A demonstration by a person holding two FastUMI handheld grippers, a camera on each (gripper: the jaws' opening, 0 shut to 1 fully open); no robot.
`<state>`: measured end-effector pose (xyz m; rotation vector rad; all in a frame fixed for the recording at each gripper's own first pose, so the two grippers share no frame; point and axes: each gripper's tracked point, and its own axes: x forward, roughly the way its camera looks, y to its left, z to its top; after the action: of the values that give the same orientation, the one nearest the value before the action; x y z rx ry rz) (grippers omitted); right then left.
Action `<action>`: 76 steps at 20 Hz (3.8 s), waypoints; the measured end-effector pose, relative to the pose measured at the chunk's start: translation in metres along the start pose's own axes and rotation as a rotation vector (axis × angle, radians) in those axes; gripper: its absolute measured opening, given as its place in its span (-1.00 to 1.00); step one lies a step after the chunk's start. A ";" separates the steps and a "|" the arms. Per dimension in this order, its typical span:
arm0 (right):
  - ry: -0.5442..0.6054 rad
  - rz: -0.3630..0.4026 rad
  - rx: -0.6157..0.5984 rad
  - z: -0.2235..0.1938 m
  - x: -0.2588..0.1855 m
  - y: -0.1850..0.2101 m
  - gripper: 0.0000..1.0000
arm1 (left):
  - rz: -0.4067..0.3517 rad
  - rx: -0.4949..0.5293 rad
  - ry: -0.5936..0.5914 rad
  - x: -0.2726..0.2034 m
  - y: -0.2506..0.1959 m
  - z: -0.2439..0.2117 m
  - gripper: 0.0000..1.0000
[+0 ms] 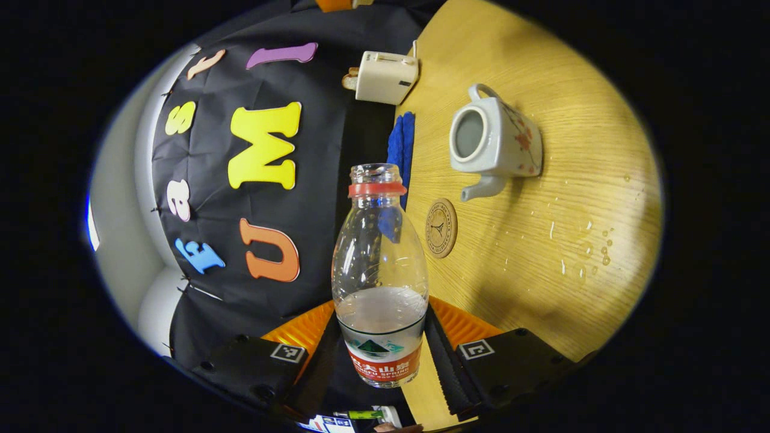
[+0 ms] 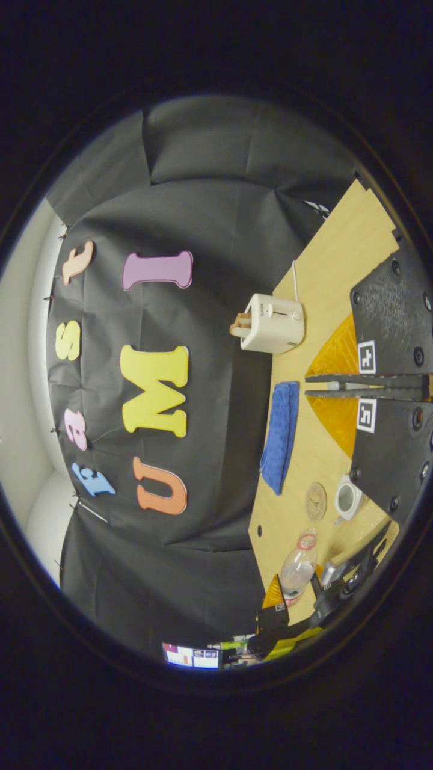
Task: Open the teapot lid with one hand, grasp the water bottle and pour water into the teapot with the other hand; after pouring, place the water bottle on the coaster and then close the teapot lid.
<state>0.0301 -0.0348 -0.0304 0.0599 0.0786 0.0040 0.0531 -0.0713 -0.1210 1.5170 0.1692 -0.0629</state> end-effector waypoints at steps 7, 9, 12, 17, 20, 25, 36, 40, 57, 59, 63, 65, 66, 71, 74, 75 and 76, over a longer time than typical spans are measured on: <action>0.010 -0.016 -0.002 -0.002 0.001 -0.003 -0.99 | -0.006 0.157 -0.001 -0.005 -0.006 0.022 0.55; 0.014 -0.016 0.003 -0.003 0.000 -0.005 -0.99 | -0.017 0.205 0.003 -0.006 -0.006 0.026 0.56; 0.012 -0.017 -0.003 -0.002 0.001 -0.005 -0.99 | -0.016 0.261 0.009 -0.006 -0.005 0.030 0.56; 0.014 -0.018 0.002 -0.001 0.000 -0.008 -0.99 | -0.016 0.321 0.024 -0.002 -0.001 0.031 0.55; 0.014 -0.025 0.000 -0.001 0.000 -0.010 -0.99 | -0.004 0.388 0.020 -0.003 0.003 0.036 0.55; 0.017 -0.022 0.002 0.000 0.000 -0.011 -0.94 | 0.000 0.452 0.023 -0.004 0.008 0.036 0.55; 0.009 -0.036 0.012 0.007 -0.003 -0.025 -0.99 | 0.010 0.609 0.049 0.000 0.031 0.039 0.55; 0.010 -0.043 0.018 0.006 -0.003 -0.033 -0.99 | 0.012 0.652 0.049 -0.001 0.037 0.043 0.55; 0.028 -0.011 0.013 0.002 -0.001 -0.026 -0.94 | 0.025 0.782 0.074 -0.012 0.057 0.058 0.55; 0.030 -0.012 0.008 0.001 0.000 -0.027 -0.99 | 0.029 0.796 0.084 -0.013 0.059 0.056 0.55; 0.042 -0.017 0.006 -0.003 0.002 -0.029 -0.99 | 0.033 0.800 0.082 -0.014 0.058 0.052 0.55; 0.043 -0.014 0.001 -0.004 0.002 -0.027 -0.99 | 0.042 0.790 0.079 -0.014 0.060 0.050 0.55; 0.044 -0.013 -0.005 -0.004 0.003 -0.026 -0.99 | 0.052 0.783 0.074 -0.015 0.061 0.050 0.63; 0.054 -0.031 -0.010 -0.009 0.007 -0.033 -0.97 | 0.129 0.614 -0.022 -0.018 0.063 0.051 0.53; 0.049 -0.033 -0.021 -0.008 0.006 -0.029 -0.98 | 0.136 0.437 -0.082 -0.021 0.050 0.046 0.54; 0.048 -0.032 -0.028 -0.009 0.007 -0.027 -0.98 | 0.155 0.366 -0.086 -0.024 0.050 0.039 0.53; 0.048 -0.035 -0.036 -0.010 0.006 -0.026 -0.97 | 0.165 0.306 -0.093 -0.023 0.048 0.036 0.54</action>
<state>0.0353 -0.0602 -0.0419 0.0229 0.1277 -0.0278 0.0400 -0.1059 -0.0688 1.8242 -0.0434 -0.0287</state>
